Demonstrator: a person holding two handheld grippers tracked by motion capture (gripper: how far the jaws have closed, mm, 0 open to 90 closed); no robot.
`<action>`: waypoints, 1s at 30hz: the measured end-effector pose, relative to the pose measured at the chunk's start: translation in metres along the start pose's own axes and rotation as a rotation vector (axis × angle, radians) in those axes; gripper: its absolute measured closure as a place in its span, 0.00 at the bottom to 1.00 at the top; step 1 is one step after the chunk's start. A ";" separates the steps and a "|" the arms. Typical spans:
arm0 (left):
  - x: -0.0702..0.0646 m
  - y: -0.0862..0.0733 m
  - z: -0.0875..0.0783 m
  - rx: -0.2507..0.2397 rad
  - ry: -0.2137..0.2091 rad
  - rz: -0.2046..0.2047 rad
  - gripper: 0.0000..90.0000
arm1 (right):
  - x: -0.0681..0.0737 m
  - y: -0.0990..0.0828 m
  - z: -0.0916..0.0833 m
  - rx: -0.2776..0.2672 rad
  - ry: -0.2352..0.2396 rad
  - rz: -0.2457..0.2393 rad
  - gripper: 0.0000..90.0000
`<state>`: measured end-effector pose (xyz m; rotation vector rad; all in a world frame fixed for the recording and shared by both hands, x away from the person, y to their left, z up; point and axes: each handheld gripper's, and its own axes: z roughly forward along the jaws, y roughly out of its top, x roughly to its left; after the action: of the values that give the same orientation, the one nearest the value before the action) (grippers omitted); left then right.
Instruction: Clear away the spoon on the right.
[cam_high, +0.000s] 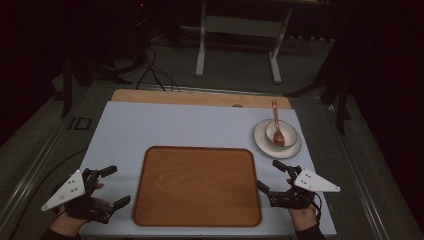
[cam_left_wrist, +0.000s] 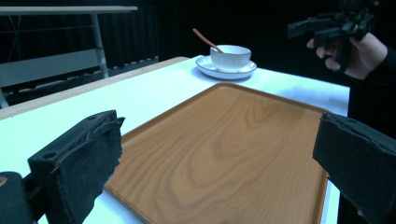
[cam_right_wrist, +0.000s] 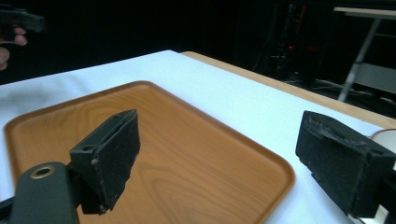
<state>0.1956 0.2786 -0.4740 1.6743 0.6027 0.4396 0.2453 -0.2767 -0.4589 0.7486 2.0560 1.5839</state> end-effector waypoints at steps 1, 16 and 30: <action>0.000 0.000 0.000 -0.004 0.000 -0.009 0.01 | 0.001 0.000 0.000 0.003 0.010 0.001 0.15; 0.001 0.006 -0.003 -0.001 -0.004 -0.065 0.00 | 0.003 0.004 0.003 0.094 0.050 0.027 0.12; -0.004 0.005 0.002 0.029 -0.034 -0.033 0.00 | 0.018 0.032 0.004 0.070 0.121 -0.008 0.11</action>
<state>0.1942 0.2743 -0.4693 1.6934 0.6136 0.3796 0.2393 -0.2561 -0.4289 0.6834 2.2082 1.5956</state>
